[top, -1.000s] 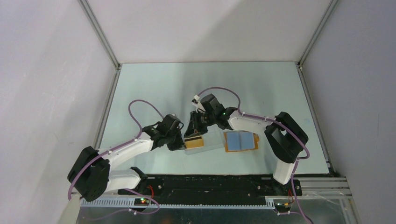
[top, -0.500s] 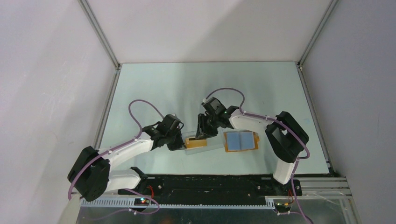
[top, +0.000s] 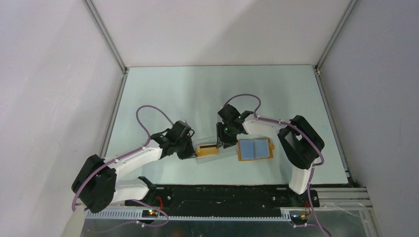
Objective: Put the credit cards into the card holder
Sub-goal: Pick up the credit card from the storage box.
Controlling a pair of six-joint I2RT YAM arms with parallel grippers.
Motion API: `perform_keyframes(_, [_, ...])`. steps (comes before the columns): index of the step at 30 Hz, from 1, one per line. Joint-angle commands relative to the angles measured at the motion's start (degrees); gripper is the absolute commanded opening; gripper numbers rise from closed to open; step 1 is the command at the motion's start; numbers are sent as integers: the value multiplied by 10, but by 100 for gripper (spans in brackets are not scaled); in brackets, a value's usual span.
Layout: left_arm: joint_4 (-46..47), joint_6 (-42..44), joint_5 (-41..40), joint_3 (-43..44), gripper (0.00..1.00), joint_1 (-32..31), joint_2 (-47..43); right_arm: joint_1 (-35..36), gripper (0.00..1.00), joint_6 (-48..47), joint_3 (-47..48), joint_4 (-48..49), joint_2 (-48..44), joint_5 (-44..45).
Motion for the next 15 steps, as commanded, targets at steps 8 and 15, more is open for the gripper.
perform_keyframes(8, [-14,42,-57,35,53,-1,-117,0,27,-7,13,7,23,0])
perform_keyframes(15, [-14,57,-50,65,55,-1,-113,3,11,-8,12,8,30,6])
